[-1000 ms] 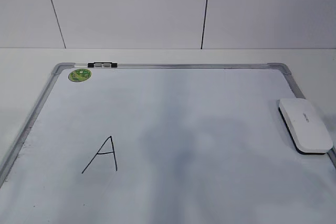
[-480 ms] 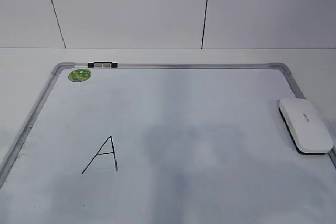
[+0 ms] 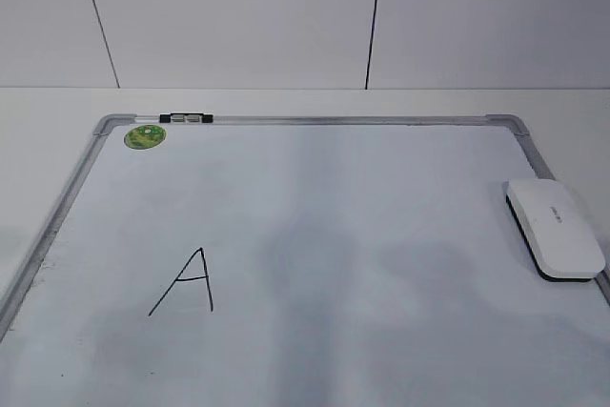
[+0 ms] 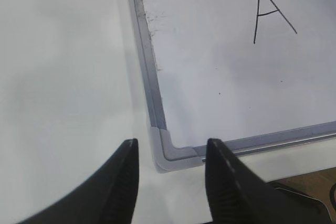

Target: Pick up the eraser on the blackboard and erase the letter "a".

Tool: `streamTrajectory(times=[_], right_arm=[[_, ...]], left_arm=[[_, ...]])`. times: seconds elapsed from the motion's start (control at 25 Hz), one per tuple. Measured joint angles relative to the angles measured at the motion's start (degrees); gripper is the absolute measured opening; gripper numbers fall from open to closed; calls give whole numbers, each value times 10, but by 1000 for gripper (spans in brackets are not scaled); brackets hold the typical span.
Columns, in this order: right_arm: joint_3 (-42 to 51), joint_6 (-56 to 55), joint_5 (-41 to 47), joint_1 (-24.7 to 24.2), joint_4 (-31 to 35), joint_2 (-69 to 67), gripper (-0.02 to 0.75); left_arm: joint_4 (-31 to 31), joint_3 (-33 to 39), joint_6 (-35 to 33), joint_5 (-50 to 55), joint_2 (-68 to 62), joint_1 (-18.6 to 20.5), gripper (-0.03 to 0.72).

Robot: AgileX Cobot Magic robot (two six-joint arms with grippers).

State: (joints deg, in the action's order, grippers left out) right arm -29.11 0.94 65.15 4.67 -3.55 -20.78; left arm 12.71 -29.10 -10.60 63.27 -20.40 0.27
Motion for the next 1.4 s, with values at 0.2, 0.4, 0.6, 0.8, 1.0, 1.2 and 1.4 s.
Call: streamTrajectory(times=[0.2, 0.4, 0.6, 0.8, 1.0, 1.2, 1.4], right_arm=[[5, 0, 0, 0, 0, 3, 593], [5, 0, 0, 0, 0, 3, 593], [5, 1, 0, 0, 0, 3, 593], [5, 1, 0, 0, 0, 3, 593], [5, 2, 0, 0, 0, 3, 593], [5, 2, 0, 0, 0, 8, 593], [5, 2, 0, -5, 1, 49, 593]], left_arm=[[0, 0, 0, 0, 0, 0, 314], [0, 0, 0, 0, 0, 0, 310], [0, 0, 0, 0, 0, 0, 308], [0, 0, 0, 0, 0, 0, 308], [0, 0, 0, 0, 0, 0, 308], [0, 0, 0, 0, 13, 0, 308], [0, 0, 0, 0, 55, 0, 307]])
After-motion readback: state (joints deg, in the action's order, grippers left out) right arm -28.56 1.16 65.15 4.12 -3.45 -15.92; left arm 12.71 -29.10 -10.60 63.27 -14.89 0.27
